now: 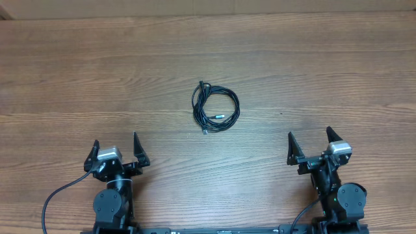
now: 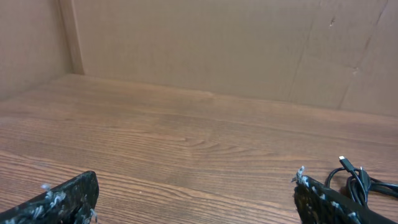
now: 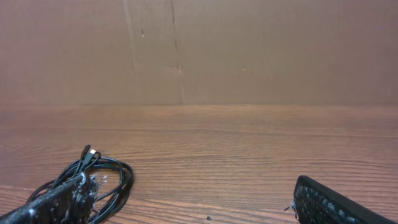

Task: Untangle cables

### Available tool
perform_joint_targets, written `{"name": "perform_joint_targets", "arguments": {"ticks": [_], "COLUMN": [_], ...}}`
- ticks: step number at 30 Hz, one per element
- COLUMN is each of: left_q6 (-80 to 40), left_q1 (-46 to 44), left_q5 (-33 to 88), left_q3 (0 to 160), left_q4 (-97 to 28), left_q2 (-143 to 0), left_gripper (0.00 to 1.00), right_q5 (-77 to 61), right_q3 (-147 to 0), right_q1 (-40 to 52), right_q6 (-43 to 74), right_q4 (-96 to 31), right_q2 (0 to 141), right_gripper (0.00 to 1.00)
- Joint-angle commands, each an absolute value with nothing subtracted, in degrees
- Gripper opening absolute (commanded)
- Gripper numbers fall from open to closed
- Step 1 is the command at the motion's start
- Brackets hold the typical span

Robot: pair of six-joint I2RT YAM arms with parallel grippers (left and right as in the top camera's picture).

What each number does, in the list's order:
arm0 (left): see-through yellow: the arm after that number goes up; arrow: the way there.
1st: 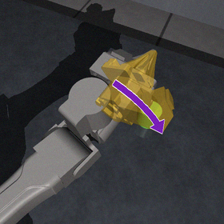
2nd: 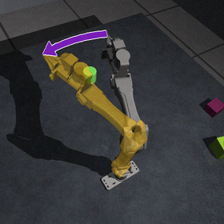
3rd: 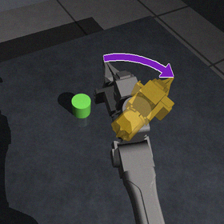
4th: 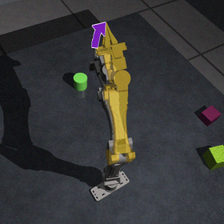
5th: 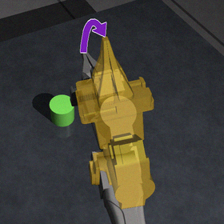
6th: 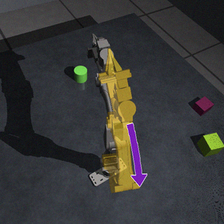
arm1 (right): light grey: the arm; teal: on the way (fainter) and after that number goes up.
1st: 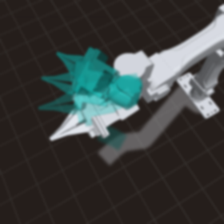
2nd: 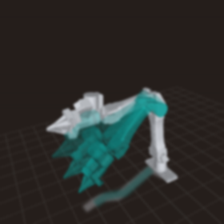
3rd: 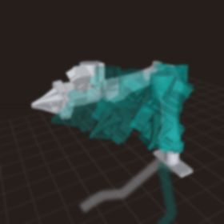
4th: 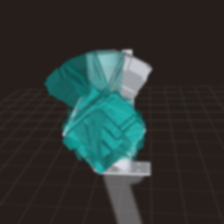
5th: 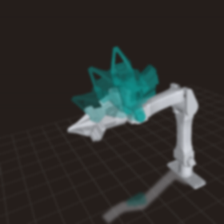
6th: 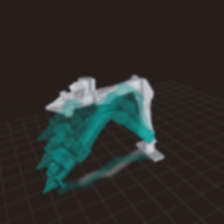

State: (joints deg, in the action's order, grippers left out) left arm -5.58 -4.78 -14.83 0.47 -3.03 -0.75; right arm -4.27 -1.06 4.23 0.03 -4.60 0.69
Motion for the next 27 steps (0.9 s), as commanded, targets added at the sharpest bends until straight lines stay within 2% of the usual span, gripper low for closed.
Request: {"name": "perform_joint_targets", "arguments": {"ticks": [1,9,13,19,24,27], "left_q6": [-4.5,-4.7,-2.5,-2.3,-3.9,-9.5], "left_q1": [-4.9,-4.9,-4.9,-4.9,-4.9,-4.9], "left_q5": [-15.5,-15.1,-7.9,-6.2,-7.9,-7.4], "left_q3": [0.3,0.3,0.4,2.1,13.3,21.9], "left_q4": [-3.0,-3.1,-4.1,-7.4,-21.4,-25.5], "left_q2": [-0.3,-0.3,-0.6,-3.4,-9.3,-15.2], "left_gripper": [1.00,1.00,1.00,1.00,1.00,1.00], "right_q5": [-4.8,-4.8,-4.8,-4.8,0.4,-0.2], "right_q3": [-0.5,-0.5,-0.5,-2.4,-15.0,-24.4], "right_q1": [4.5,4.5,4.5,4.5,4.5,4.6], "right_q6": [0.4,0.5,3.3,4.9,9.0,9.3], "right_q4": [-4.4,-4.4,-4.4,-6.7,-24.2,-29.5], "right_q2": [0.2,0.2,0.2,0.2,3.2,9.6], "right_gripper": [1.00,1.00,1.00,1.00,1.00,1.00]}}
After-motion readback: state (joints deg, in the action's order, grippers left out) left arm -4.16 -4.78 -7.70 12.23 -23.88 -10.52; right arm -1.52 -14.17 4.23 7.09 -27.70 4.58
